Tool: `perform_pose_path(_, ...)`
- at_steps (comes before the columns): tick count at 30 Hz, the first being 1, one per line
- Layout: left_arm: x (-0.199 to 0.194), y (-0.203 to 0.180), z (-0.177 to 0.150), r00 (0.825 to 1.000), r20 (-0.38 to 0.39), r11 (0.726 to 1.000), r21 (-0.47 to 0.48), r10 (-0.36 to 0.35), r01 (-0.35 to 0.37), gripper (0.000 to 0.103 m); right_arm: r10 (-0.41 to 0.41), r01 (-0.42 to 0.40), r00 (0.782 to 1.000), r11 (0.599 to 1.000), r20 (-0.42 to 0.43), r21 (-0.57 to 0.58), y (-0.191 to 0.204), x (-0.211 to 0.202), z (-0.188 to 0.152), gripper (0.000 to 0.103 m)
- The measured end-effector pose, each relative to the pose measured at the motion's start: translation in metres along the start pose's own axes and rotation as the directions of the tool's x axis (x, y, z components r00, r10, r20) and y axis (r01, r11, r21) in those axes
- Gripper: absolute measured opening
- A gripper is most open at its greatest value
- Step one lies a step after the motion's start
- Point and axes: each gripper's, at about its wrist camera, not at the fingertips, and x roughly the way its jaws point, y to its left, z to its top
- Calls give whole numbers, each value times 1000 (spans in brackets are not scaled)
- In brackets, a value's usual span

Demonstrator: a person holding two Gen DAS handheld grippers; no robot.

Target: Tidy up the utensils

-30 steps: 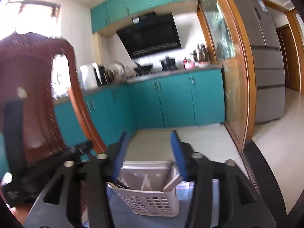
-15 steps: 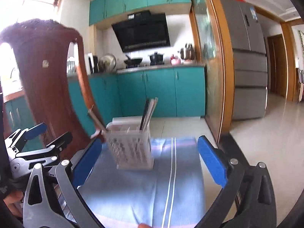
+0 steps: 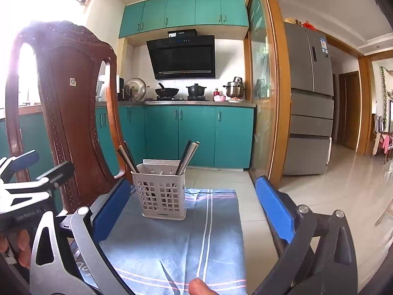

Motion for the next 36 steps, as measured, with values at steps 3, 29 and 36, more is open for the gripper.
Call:
perform_pose_path(3, 1, 2, -1, 1000, -2, 1000, 0, 3, -3, 99, -3, 3, 1000, 1000, -15, -17, 5, 2, -2, 100)
perform_pose_path(29, 4, 5, -2, 1000, -25, 1000, 1, -4, 4, 99, -2, 1, 1000, 1000, -29, -25, 5, 7, -4, 100)
perform_pose_path(36, 4, 8, -1, 1000, -30, 1000, -9, -5, 4, 99, 0, -1, 999, 1000, -32, -23, 5, 6, -6, 100)
